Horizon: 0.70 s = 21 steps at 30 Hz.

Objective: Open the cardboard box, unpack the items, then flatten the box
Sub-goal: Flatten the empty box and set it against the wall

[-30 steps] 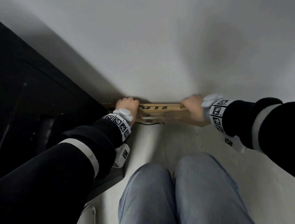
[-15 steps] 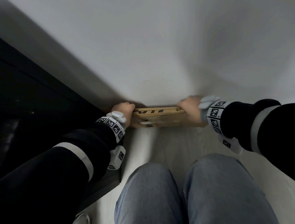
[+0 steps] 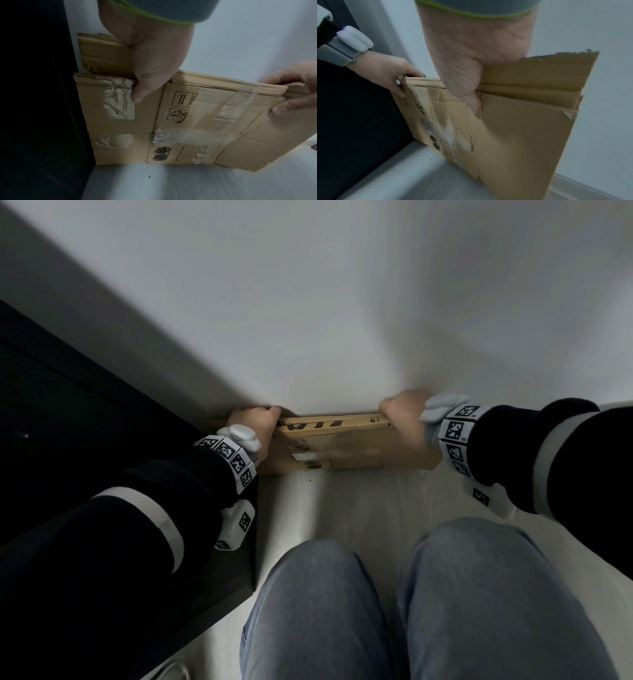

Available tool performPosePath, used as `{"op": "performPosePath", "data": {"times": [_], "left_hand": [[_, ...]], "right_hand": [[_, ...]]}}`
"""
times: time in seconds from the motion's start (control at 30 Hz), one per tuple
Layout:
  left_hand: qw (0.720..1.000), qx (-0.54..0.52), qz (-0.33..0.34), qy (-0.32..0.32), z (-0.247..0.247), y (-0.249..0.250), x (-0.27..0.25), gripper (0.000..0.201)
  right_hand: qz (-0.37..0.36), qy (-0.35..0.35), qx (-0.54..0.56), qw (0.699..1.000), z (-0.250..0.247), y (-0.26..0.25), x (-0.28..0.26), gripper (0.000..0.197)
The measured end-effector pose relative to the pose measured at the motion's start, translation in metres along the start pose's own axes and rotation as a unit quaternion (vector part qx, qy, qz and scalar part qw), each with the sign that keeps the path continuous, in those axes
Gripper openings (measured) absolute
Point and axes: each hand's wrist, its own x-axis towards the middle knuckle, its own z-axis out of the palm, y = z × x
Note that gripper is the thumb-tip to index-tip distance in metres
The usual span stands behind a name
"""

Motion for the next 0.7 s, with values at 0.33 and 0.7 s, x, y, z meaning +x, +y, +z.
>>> {"op": "performPosePath", "data": {"times": [0.33, 0.7], "left_hand": [[0.996, 0.038, -0.014, 0.075, -0.008, -0.01, -0.015, 0.033], [0.992, 0.054, -0.029, 0.111, -0.017, -0.013, -0.032, 0.028]], "right_hand": [[-0.024, -0.018, 0.016, 0.999, -0.017, 0.01, -0.013, 0.02], [-0.041, 0.036, 0.003, 0.999, -0.014, 0.003, -0.012, 0.011]]}}
